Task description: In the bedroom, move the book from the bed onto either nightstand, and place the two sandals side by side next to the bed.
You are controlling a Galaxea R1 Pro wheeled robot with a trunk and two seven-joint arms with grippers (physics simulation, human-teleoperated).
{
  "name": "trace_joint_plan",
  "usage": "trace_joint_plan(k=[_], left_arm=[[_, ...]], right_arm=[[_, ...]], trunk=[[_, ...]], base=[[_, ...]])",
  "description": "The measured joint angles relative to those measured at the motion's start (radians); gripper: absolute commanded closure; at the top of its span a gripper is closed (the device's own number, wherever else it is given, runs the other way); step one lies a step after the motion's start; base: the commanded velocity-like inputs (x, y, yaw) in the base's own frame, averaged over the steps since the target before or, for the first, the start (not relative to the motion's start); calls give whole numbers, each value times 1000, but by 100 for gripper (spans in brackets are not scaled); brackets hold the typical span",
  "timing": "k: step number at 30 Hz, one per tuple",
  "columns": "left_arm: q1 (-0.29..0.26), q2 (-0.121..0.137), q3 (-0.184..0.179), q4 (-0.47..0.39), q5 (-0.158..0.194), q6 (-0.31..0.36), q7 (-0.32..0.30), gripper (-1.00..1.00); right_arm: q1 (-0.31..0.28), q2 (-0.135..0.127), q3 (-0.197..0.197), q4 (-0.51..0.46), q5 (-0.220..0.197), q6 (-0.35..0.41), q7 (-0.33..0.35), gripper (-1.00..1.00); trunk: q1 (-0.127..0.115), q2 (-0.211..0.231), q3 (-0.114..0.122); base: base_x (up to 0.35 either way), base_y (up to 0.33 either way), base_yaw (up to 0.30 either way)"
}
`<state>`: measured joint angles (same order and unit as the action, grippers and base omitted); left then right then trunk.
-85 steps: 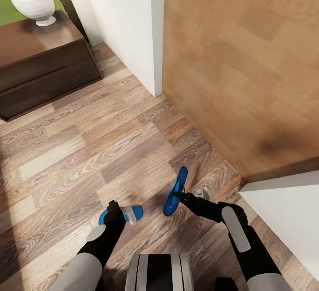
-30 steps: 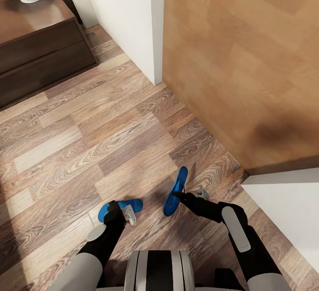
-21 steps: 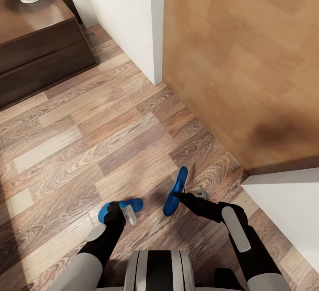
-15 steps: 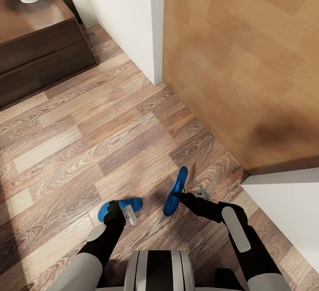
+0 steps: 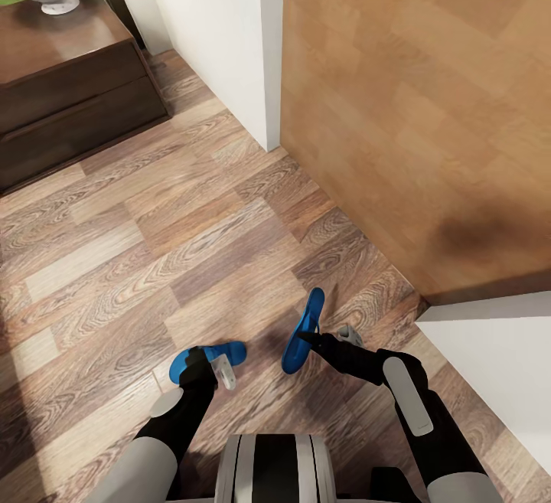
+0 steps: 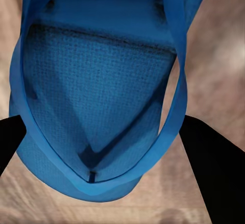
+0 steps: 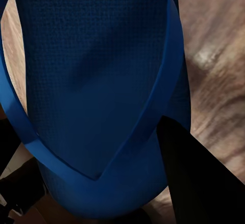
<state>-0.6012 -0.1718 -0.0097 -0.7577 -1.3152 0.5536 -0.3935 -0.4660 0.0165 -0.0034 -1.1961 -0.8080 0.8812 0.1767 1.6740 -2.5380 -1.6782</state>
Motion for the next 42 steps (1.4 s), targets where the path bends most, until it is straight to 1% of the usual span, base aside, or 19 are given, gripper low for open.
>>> trace_joint_plan(k=[6, 28, 32, 34, 35, 36, 37, 38, 39, 40, 41, 42], left_arm=[[0, 0, 0, 0, 0, 0, 0, 100], [0, 0, 0, -3, 2, 0, -4, 100], [0, 0, 2, -5, 13, -1, -5, 100], [0, 1, 3, -6, 34, -2, -5, 100], [0, 1, 5, -9, 58, -3, -6, 100], [0, 2, 6, -18, 92, -4, -8, 100], [0, 3, 8, -48, 161, -5, -13, 100], [0, 10, 11, -93, 257, -6, -28, 100], [0, 22, 15, -125, 334, -6, -47, 100], [0, 39, 21, -153, 418, -5, -73, 100], [0, 75, 43, -201, 588, -6, -128, 100], [0, 93, 63, -223, 681, -5, -156, 100]], right_arm=[[0, 0, 0, 0, 0, 0, 0, 100], [-1, 0, 0, 0, -2, 0, 0, 100], [-1, 0, 0, 0, -2, 0, 0, 100], [-1, 0, 0, 0, -2, 0, 0, 100], [-1, 0, 0, 0, -2, 0, 0, 100], [-1, 0, 0, 0, -2, 0, 0, 100], [-1, 0, 0, 0, -2, 0, 0, 100], [-1, 0, 0, 0, -2, 0, 0, 100], [-1, 0, 0, 0, -2, 0, 0, 100], [-1, 0, 0, 0, -2, 0, 0, 100], [-1, 0, 0, 0, -1, 0, 0, 100], [-1, 0, 0, 0, -1, 0, 0, 100]], trunk=[[0, 0, 0], [-10, 5, 85], [-12, 6, 100], [-13, 7, 108], [-13, 7, 112], [-14, 7, 116], [-14, 7, 120], [-15, 7, 124], [-15, 8, 128], [-15, 8, 131], [-16, 8, 135], [-16, 8, 139]], base=[[0, 0, 0], [0, 0, 0], [0, 0, 0], [0, 0, 0], [0, 0, 0], [0, 0, 0], [0, 0, 0], [0, 0, 0], [0, 0, 0], [0, 0, 0], [0, 0, 0], [0, 0, 0]])
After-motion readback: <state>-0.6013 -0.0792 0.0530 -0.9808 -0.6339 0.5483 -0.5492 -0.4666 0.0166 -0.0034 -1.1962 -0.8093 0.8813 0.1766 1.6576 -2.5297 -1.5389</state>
